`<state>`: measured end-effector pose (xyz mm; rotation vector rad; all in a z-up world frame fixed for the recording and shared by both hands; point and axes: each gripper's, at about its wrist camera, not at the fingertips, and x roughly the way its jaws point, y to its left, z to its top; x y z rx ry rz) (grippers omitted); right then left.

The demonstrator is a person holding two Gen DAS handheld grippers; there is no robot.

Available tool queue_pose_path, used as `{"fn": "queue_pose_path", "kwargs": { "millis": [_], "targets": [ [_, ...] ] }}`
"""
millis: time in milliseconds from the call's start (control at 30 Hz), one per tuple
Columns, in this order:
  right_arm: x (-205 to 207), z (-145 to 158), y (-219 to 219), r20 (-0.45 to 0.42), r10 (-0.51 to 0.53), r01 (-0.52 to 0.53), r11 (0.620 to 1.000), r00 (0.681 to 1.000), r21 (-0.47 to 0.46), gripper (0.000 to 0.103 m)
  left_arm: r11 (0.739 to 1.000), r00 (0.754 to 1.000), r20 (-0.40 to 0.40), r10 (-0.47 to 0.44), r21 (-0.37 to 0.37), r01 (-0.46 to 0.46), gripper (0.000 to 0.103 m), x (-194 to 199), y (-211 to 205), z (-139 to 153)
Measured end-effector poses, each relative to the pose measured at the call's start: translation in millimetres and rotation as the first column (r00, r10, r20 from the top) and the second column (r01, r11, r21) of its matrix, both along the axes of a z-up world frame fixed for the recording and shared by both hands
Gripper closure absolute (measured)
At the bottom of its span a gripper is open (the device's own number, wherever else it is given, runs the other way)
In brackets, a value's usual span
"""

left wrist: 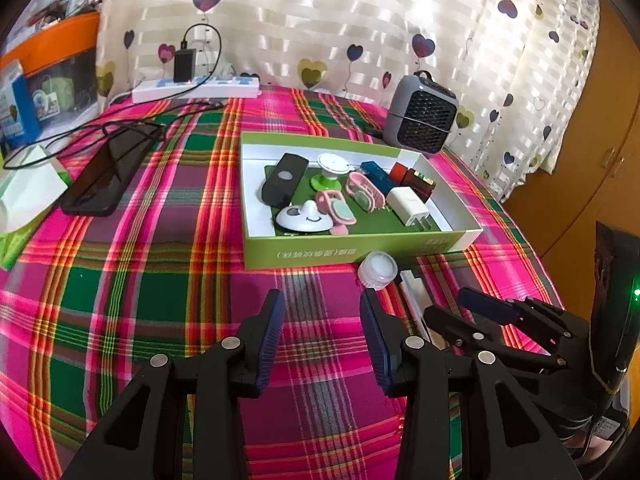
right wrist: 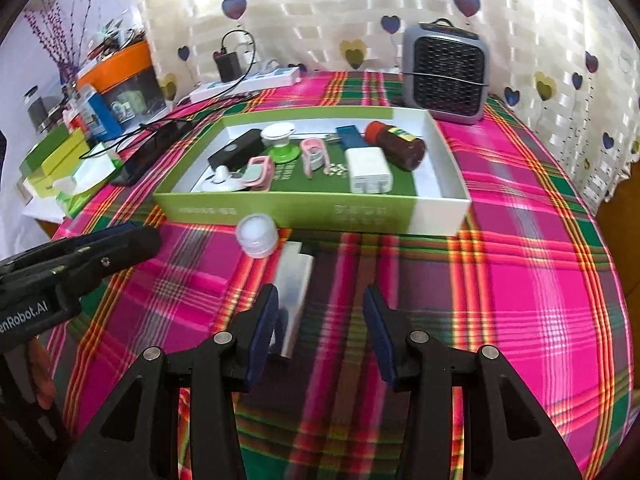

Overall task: Organize rigid objects
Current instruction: 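Move the left tool to the white round cap while the right tool approaches the silver bar, then close the left tool on the white round cap while the right tool grips the silver bar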

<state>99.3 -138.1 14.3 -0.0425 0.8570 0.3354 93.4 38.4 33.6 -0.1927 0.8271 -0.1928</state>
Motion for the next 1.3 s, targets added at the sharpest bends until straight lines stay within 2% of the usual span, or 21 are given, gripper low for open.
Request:
{"fn": "queue_pose_path", "kwargs": {
  "millis": [300,600,800,900,1300],
  "targets": [
    [6,-9,22,-0.029,0.036,-0.038,0.998,0.999,-0.057,0.058,1.000,1.000,-0.016,-0.004,-0.005,0.004,0.064,3,4,-6],
    [7,-11,26,-0.014,0.035,-0.036,0.996,0.999,-0.085,0.058,1.000,0.999,-0.033,-0.022,-0.006,0.022,0.064,11,0,-10],
    [8,-11,22,-0.009,0.032,-0.033,0.995,0.999,-0.093,0.069,0.999,0.999,-0.042,-0.034,-0.006,0.034,0.064,15,-5,-11],
    [8,-10,22,-0.006,0.038,-0.038,0.995,0.999,-0.096,0.079,0.999,0.998,-0.046,-0.041,0.000,0.041,0.064,19,-9,-11],
    [6,-9,10,-0.011,0.032,-0.033,0.997,0.999,-0.075,0.079,0.995,0.993,-0.067,-0.098,0.023,0.100,0.064,33,-35,-12]
  ]
}}
